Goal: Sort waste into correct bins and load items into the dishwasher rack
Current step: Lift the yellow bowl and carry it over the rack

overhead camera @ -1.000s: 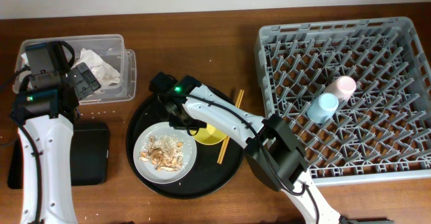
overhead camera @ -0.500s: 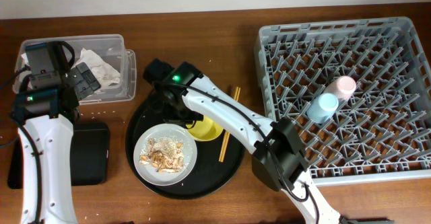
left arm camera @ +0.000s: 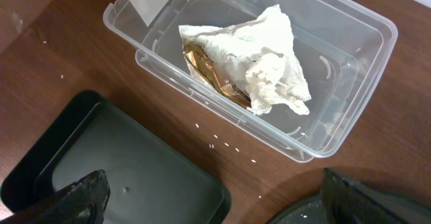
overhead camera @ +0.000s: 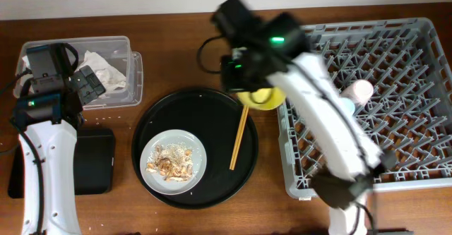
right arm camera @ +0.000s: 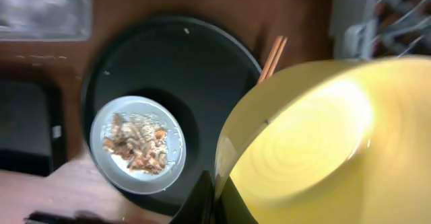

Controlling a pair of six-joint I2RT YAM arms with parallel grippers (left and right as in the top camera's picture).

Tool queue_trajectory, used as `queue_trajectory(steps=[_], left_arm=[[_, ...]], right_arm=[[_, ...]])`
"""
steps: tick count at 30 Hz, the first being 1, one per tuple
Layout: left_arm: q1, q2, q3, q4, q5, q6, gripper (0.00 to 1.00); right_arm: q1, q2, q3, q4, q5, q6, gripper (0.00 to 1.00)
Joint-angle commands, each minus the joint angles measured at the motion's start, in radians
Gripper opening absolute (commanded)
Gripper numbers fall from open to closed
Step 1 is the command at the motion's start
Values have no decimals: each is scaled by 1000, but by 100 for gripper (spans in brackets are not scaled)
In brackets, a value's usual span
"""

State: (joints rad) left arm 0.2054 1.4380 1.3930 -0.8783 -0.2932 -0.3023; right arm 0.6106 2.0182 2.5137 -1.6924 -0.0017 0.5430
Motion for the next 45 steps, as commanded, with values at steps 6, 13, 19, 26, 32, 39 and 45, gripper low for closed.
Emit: queue_trajectory(steps=[6, 13, 19, 26, 32, 39, 45], left_arm=[[7, 2, 5, 1, -10, 5, 99], [7, 2, 5, 1, -10, 5, 99], [7, 2, 5, 1, -10, 5, 99], [7, 2, 5, 1, -10, 5, 99], [7, 2, 5, 1, -10, 5, 99], [7, 2, 5, 1, -10, 5, 99], [7, 2, 5, 1, -10, 5, 99]], right_arm=[[-68, -396, -198, -6, 67, -192, 4], [-389, -622, -554, -1, -97, -327, 4], [-591, -610, -796, 59, -553, -702, 4], [-744, -585, -1104, 109, -894, -962, 4], [-831, -585, -1300, 168, -1019, -1128, 4], [-868, -545, -1349, 229, -1075, -1138, 4], [-886, -456, -1349, 227, -1079, -1138, 4]])
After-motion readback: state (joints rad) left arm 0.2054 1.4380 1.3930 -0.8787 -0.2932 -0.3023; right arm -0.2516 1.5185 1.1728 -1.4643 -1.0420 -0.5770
